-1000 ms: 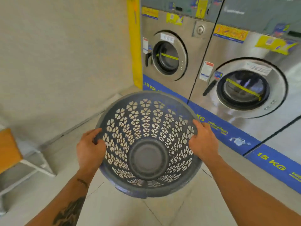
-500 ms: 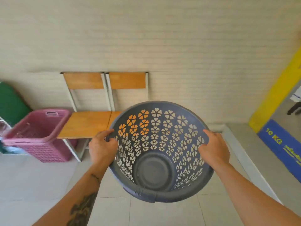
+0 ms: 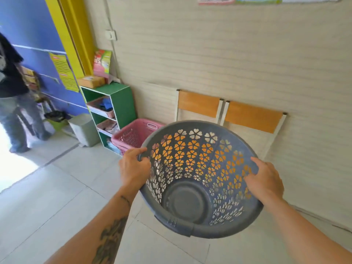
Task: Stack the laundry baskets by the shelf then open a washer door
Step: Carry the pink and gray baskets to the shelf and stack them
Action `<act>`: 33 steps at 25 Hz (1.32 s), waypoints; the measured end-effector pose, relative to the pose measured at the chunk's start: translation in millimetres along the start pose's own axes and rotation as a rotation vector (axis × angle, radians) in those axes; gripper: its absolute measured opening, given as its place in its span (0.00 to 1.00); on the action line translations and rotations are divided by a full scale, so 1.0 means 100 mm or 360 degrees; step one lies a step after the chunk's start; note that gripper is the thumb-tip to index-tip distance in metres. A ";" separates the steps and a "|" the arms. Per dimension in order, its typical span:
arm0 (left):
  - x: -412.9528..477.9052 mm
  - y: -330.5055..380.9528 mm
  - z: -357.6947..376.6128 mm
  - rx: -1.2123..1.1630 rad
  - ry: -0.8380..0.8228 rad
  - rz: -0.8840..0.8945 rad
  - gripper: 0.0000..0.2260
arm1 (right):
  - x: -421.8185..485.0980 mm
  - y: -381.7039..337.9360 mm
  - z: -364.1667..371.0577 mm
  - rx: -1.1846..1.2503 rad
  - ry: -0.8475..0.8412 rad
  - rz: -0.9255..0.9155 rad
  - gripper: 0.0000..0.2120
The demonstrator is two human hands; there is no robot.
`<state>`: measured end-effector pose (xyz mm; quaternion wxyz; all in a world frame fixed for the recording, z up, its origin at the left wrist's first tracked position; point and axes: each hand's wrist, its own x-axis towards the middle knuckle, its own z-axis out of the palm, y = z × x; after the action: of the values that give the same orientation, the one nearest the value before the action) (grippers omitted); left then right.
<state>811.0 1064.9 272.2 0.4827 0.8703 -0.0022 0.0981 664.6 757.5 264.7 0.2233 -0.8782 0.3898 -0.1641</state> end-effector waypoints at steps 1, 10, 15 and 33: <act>0.18 -0.07 -0.02 0.0025 0.0057 -0.0012 0.20 | 0.19 -0.17 0.17 0.0026 -0.0041 -0.0040 0.29; 1.78 -0.23 -0.03 0.0238 0.0472 -0.0135 0.19 | 1.79 -1.73 1.31 0.0141 -0.0347 -0.0398 0.28; 2.57 -0.43 -0.11 0.0252 0.0618 -0.0215 0.19 | 2.33 -2.54 1.82 0.0146 -0.0429 -0.0560 0.29; 6.41 -1.51 0.45 0.0338 0.0340 0.0181 0.18 | 3.90 -4.54 3.78 0.0142 -0.0445 -0.0072 0.32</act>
<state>1461.8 1165.7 232.5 0.3792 0.8994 0.0102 0.2171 1367.1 832.5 225.0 0.3106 -0.8903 0.3271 -0.0622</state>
